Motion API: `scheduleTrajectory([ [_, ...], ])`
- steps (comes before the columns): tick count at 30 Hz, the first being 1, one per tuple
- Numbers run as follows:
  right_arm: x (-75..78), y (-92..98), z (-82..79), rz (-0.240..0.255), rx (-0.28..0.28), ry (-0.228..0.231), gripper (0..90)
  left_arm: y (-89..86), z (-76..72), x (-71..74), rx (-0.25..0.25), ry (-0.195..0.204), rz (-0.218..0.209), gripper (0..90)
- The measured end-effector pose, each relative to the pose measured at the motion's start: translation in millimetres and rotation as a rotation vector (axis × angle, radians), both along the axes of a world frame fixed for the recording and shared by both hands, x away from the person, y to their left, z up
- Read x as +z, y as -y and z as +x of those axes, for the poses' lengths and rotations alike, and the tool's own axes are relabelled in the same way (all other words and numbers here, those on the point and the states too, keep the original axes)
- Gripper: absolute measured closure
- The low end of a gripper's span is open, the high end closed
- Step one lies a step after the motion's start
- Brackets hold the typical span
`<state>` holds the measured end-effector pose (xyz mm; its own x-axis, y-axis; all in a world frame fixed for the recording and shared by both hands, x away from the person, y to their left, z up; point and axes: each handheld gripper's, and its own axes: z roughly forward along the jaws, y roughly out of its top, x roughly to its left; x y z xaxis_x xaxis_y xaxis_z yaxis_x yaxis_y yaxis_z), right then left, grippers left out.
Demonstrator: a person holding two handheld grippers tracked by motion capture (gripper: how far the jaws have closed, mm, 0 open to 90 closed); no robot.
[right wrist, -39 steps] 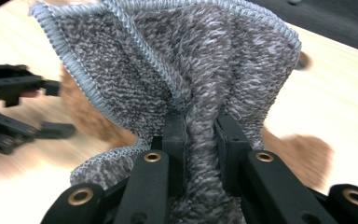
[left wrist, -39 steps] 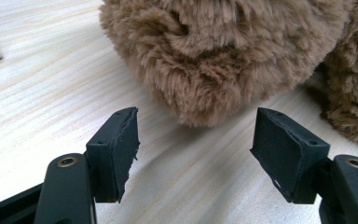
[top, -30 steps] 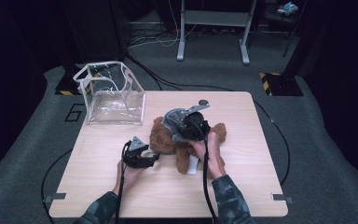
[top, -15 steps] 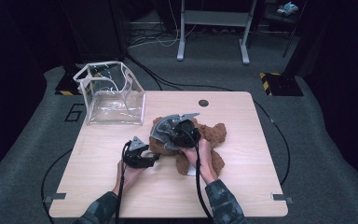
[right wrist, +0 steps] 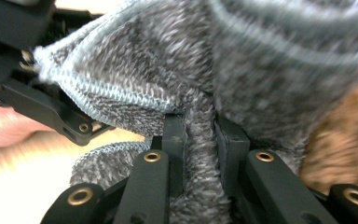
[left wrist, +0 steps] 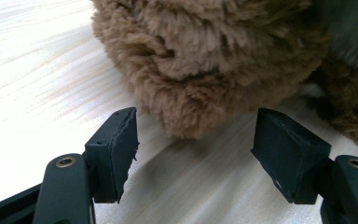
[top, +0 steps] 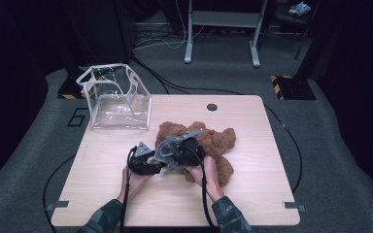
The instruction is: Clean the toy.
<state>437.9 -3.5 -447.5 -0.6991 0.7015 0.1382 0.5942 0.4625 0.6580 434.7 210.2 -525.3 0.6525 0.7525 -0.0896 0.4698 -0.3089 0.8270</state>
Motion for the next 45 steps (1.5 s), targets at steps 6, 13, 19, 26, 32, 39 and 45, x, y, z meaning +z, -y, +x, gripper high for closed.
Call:
scheduleTrajectory([
  [6, -14.9, -8.9, 0.4, -0.023, 0.021, -0.042, 77.0, 0.3, -0.2, -0.4, 0.000, 0.003, -0.004, 29.6],
  [13, -25.4, -14.8, -0.9, -0.062, 0.036, -0.100, 76.8, 0.5, -0.2, -0.5, -0.003, 0.003, 0.004, 29.2],
  [19, -3.6, -4.7, -4.7, -0.012, 0.022, -0.027, 76.8, 0.2, 0.0, -0.5, -0.001, 0.001, -0.001, 29.0],
  [26, 52.1, 12.1, 1.7, 0.069, -0.075, 0.155, 76.8, 0.3, -0.1, -0.6, 0.000, 0.003, 0.003, 28.9],
  [32, 47.4, 5.7, 20.8, 0.044, -0.123, 0.146, 76.7, 0.1, -0.2, -0.4, -0.002, -0.001, 0.001, 28.9],
  [39, 25.1, -5.4, 17.1, 0.015, -0.059, 0.105, 76.8, 0.1, -0.2, -0.5, -0.001, -0.004, -0.001, 28.9],
  [45, 13.5, -8.1, 7.0, 0.004, -0.028, 0.061, 76.9, 0.3, 0.0, -0.6, 0.003, -0.001, -0.004, 28.9],
])
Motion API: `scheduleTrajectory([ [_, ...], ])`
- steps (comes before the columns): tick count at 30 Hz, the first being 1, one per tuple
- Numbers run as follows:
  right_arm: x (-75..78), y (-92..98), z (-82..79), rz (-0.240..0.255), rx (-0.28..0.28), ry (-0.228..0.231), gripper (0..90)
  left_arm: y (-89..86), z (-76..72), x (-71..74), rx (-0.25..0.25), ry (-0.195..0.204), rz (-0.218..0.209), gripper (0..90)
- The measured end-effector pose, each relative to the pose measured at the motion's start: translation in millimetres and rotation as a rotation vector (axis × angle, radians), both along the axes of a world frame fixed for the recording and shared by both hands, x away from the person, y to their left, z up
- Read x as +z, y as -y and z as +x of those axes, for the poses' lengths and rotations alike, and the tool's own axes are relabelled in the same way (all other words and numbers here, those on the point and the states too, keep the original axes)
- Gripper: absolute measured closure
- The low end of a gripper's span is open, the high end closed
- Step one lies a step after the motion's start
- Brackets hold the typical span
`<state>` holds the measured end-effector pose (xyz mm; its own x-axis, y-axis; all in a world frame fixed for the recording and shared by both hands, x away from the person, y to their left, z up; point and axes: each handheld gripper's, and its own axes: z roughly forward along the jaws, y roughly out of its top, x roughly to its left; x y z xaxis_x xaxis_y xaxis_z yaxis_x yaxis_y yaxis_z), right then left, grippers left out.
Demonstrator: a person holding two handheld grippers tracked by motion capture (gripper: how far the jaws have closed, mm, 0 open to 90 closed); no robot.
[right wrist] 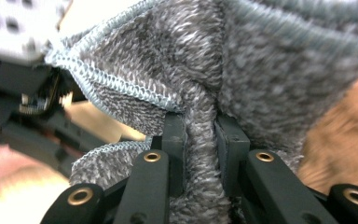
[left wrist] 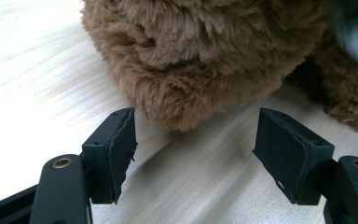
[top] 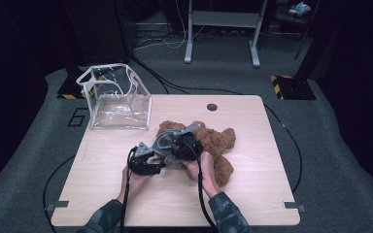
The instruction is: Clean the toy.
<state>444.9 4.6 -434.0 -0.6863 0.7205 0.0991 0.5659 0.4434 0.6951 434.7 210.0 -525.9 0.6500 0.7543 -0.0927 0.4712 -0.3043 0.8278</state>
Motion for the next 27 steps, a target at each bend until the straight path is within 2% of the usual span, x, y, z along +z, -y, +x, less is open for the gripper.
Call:
scheduleTrajectory([
  [4, -17.8, -2.0, -4.7, -0.024, 0.025, -0.051, 76.9, 0.2, 0.1, 0.1, -0.004, 0.001, 0.009, 28.9],
  [9, -34.0, -6.2, -6.2, -0.043, 0.031, -0.104, 76.9, 0.2, 0.1, 0.1, -0.005, 0.001, 0.010, 28.9],
  [11, -40.7, -8.2, -6.7, -0.051, 0.037, -0.141, 76.9, 0.6, 0.1, 0.2, -0.006, 0.000, 0.015, 28.8],
  [13, -46.0, -9.1, -6.7, -0.053, 0.033, -0.158, 76.9, 3.0, -0.1, 0.3, -0.011, -0.005, 0.037, 28.8],
  [14, -46.0, -9.1, -6.7, -0.053, 0.033, -0.158, 76.9, 3.0, -0.1, 0.3, -0.011, -0.005, 0.037, 28.8],
  [16, -47.7, -7.5, -6.4, -0.050, 0.031, -0.186, 76.8, 4.0, -0.4, 0.1, -0.014, -0.002, 0.045, 28.4],
  [18, -44.4, -5.8, -6.6, -0.048, 0.037, -0.176, 76.6, 3.6, -0.3, -0.3, -0.009, 0.003, 0.034, 28.3],
  [19, -39.4, -4.1, -7.9, -0.038, 0.040, -0.160, 76.5, 1.2, 0.0, 0.1, -0.003, 0.000, 0.021, 28.3],
  [21, -30.1, -1.4, -9.9, -0.029, 0.046, -0.122, 76.5, 0.7, 0.1, 0.5, -0.008, -0.004, 0.023, 28.3],
  [24, -8.4, 1.7, -12.3, -0.006, 0.044, -0.061, 76.5, 2.2, -0.2, 0.0, -0.005, -0.004, 0.022, 28.0],
  [27, 16.7, 4.4, -12.2, -0.011, 0.020, 0.023, 76.4, 1.8, -0.1, -0.1, -0.003, -0.001, 0.013, 27.7],
])
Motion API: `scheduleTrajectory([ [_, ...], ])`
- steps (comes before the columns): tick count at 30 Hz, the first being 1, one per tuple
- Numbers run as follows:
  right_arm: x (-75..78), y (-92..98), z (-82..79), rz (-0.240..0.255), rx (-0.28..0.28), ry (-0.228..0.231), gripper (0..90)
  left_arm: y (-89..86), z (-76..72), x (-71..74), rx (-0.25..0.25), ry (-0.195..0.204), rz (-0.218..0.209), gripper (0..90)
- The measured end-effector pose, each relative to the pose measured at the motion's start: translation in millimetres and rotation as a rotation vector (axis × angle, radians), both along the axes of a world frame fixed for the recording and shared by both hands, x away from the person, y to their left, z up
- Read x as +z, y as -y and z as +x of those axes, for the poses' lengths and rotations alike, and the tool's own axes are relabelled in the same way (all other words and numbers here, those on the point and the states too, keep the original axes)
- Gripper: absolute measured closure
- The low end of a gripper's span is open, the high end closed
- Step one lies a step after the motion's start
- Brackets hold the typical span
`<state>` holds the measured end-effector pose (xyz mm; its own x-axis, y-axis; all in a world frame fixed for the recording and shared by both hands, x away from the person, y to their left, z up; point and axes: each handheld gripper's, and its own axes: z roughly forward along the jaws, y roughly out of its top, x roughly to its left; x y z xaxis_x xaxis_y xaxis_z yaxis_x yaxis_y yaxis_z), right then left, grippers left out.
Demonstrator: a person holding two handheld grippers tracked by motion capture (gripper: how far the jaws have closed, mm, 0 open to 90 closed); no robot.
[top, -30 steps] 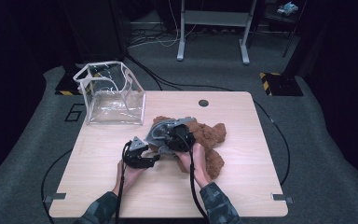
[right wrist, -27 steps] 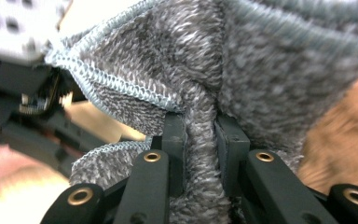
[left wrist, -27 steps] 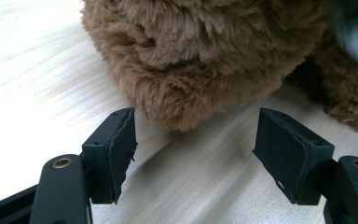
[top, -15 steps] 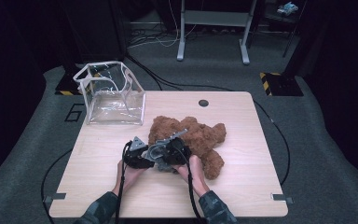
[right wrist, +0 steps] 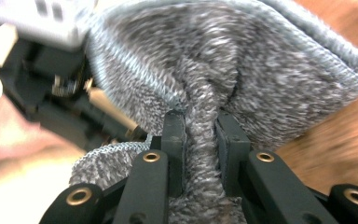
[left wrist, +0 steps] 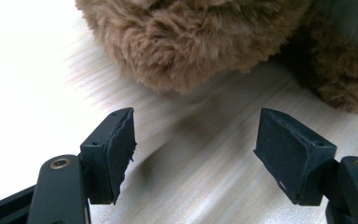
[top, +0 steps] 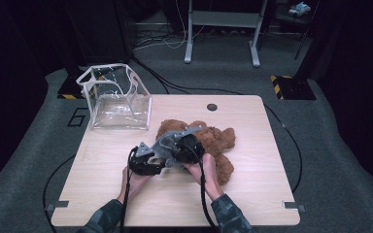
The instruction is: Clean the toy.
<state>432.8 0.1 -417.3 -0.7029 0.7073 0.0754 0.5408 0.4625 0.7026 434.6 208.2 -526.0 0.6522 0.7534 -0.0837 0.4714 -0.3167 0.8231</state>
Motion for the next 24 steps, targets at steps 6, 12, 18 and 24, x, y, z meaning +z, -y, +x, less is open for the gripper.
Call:
scheduleTrajectory([
  [6, 24.4, 4.5, 14.2, -0.083, -0.078, 0.109, 75.8, -0.4, 0.2, 0.2, -0.005, -0.001, 0.010, 27.4],
  [12, 21.4, 9.8, 26.2, -0.189, -0.126, 0.106, 75.8, 0.0, 0.3, 0.1, -0.004, -0.001, 0.010, 27.6],
  [18, 20.9, 28.1, 22.7, -0.201, -0.168, 0.087, 75.8, -0.2, 0.4, 0.0, -0.001, 0.000, 0.006, 27.7],
  [24, 21.7, 63.3, 16.4, -0.182, -0.242, 0.076, 75.8, -0.3, 0.4, 0.2, -0.002, -0.003, 0.007, 27.7],
])
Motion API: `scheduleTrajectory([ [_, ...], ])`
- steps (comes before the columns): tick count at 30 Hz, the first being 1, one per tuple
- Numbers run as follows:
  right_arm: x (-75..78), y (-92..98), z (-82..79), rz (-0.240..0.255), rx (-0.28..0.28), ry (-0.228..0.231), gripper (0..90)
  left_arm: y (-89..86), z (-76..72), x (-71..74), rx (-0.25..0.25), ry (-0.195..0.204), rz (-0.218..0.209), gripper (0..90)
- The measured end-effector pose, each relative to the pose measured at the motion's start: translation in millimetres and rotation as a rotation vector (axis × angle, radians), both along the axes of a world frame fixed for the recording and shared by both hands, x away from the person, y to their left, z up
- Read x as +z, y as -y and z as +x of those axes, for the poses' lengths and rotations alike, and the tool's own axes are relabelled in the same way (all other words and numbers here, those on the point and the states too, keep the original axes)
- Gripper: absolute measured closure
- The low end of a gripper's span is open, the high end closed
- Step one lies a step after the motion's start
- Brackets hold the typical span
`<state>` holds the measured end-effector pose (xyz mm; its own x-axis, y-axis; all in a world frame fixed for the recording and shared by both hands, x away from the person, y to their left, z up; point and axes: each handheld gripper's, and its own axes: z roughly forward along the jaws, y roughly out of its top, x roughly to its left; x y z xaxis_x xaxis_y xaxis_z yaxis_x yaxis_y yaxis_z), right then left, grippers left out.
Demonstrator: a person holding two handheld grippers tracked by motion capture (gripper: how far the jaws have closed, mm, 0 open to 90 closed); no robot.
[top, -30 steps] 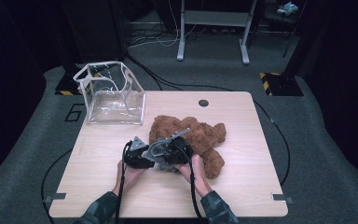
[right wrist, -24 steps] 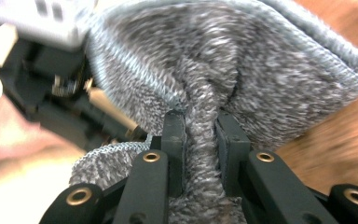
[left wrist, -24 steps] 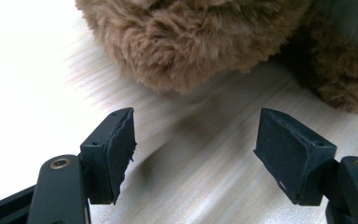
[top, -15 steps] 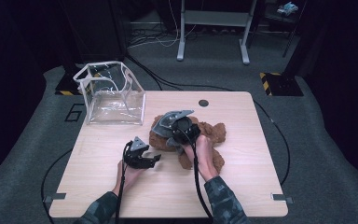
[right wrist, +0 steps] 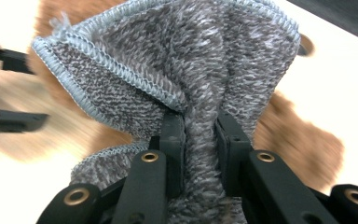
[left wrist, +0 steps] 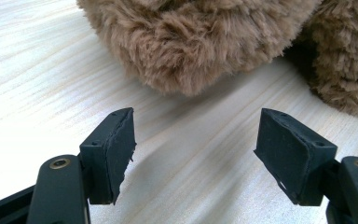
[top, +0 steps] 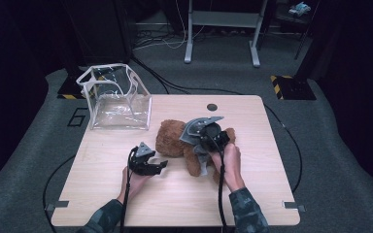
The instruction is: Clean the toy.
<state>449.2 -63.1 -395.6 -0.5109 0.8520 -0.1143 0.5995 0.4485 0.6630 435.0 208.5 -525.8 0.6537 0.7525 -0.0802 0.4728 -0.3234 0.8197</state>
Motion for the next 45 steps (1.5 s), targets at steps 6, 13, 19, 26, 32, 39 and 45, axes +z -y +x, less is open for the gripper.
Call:
scheduleTrajectory([
  [6, -10.8, 45.0, -4.5, 0.031, -0.081, -0.016, 75.9, 0.4, 0.0, -0.2, 0.003, 0.002, 0.001, 27.8],
  [13, -8.7, 67.9, -8.5, 0.045, -0.145, -0.005, 75.6, 0.6, -0.1, -0.1, 0.003, 0.004, 0.003, 27.7],
  [19, 18.4, 44.6, -8.5, 0.084, -0.081, 0.066, 75.4, 0.7, -0.1, -0.2, 0.003, 0.004, 0.006, 27.8],
  [26, 14.3, -5.4, 10.2, 0.067, 0.033, 0.049, 75.0, 0.6, -0.1, -0.2, 0.002, 0.003, 0.001, 27.8],
  [32, -1.9, -7.1, 18.2, 0.031, 0.020, 0.003, 75.3, 0.0, 0.0, 0.0, -0.001, 0.000, -0.001, 27.7],
  [39, -3.9, 30.0, 9.4, 0.068, -0.055, -0.006, 75.5, 0.7, -0.2, -0.1, 0.002, 0.003, 0.005, 27.7],
  [45, -18.4, 64.4, 0.2, 0.088, -0.127, -0.017, 75.5, 0.8, -0.1, -0.1, 0.000, 0.004, 0.009, 27.7],
])
